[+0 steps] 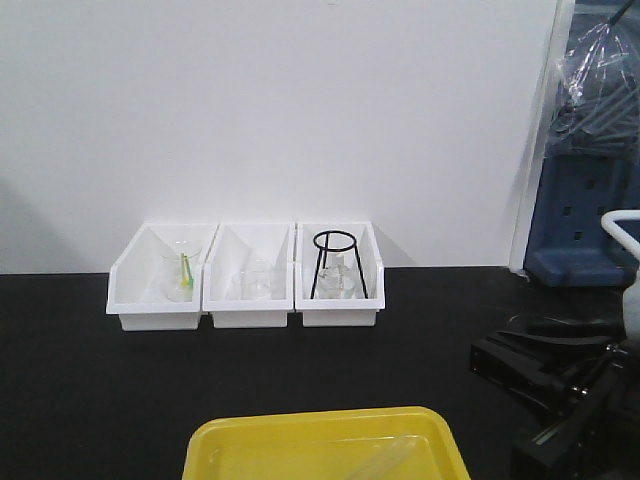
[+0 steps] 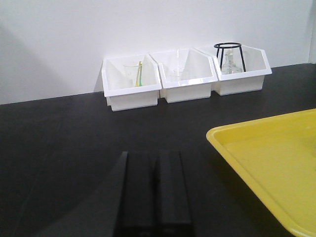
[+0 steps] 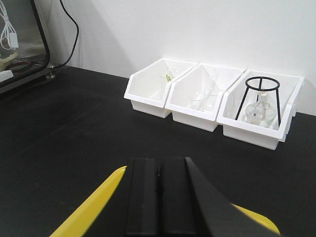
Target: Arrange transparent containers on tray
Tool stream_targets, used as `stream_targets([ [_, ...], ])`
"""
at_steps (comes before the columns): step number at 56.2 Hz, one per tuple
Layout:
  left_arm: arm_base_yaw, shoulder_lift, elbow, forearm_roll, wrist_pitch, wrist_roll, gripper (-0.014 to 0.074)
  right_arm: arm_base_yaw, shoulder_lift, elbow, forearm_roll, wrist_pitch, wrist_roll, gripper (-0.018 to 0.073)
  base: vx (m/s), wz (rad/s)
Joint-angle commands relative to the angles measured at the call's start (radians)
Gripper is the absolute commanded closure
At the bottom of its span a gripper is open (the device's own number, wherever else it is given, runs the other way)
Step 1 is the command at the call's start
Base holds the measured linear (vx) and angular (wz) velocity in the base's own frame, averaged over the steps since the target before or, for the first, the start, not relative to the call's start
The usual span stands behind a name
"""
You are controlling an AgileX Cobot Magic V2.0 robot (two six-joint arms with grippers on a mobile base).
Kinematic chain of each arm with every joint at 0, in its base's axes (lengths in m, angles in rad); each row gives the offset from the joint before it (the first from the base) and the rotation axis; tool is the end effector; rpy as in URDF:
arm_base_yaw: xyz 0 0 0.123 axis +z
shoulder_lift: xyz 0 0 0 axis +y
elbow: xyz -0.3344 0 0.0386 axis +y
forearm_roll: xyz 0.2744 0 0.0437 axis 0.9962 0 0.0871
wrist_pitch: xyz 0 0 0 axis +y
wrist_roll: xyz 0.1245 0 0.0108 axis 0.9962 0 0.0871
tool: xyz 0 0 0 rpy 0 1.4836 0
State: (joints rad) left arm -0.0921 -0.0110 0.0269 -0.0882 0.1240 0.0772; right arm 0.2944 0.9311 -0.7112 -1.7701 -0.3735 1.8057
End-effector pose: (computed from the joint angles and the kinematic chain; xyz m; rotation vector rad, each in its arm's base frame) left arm 0.0646 -0.0073 0.1906 0.0748 1.6220 -0.0877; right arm 0.2003 0.1074 0.3728 -0.5063 1.7275 0.5516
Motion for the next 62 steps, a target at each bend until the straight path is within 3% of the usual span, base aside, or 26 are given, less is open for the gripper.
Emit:
stream_targets([
  [1, 0.002, -0.023, 0.037, 0.000, -0.078, -0.005, 0.0597, -0.005, -0.013, -0.028, -0.023, 0.019, -0.011, 0.0572, 0.00, 0.00],
  [13, 0.002, -0.023, 0.037, 0.000, -0.078, -0.005, 0.0597, -0.005, -0.013, -0.028, -0.016, 0.037, -0.009, 0.0572, 0.00, 0.00],
  [18, 0.002, -0.023, 0.037, 0.000, -0.078, -0.005, 0.0597, -0.005, -0.013, -0.020, 0.077, 0.048, 0.008, 0.0572, 0.00, 0.00],
  [21, 0.002, -0.023, 0.037, 0.000, -0.078, -0.005, 0.0597, -0.005, -0.014, -0.011, 0.157, 0.071, -0.054, 0.0572, 0.00, 0.00],
  [25, 0.002, -0.023, 0.037, 0.000, -0.078, -0.005, 0.0597, -0.005, -0.013, -0.005, 0.337, 0.102, -0.252, 0.0572, 0.00, 0.00],
  [27, 0.002, -0.023, 0.037, 0.000, -0.078, -0.005, 0.0597, -0.005, -0.013, -0.005, 0.479, 0.127, -0.387, 0.0572, 0.00, 0.00],
  [36, 0.002, -0.023, 0.037, 0.000, -0.078, -0.005, 0.0597, -0.005, -0.016, -0.006, 1.137, 0.276, -1.153, 0.0572, 0.00, 0.00],
  [41, 0.002, -0.023, 0.037, 0.000, -0.078, -0.005, 0.0597, -0.010, -0.016, -0.006, 1.509, 0.415, -1.513, 0.0572, 0.00, 0.00],
  [46, 0.002, -0.023, 0.037, 0.000, -0.078, -0.005, 0.0597, -0.032, -0.054, -0.001, 1.712, 0.545, -1.795, 0.0572, 0.00, 0.00],
  [50, 0.002, -0.023, 0.037, 0.000, -0.078, -0.005, 0.0597, -0.056, -0.124, 0.037, 1.770, 0.558, -1.886, 0.0572, 0.00, 0.00],
  [62, 0.002, -0.023, 0.037, 0.000, -0.078, -0.005, 0.0597, -0.211, -0.420, 0.293, 1.763, 0.429, -1.857, 0.0572, 0.00, 0.00],
])
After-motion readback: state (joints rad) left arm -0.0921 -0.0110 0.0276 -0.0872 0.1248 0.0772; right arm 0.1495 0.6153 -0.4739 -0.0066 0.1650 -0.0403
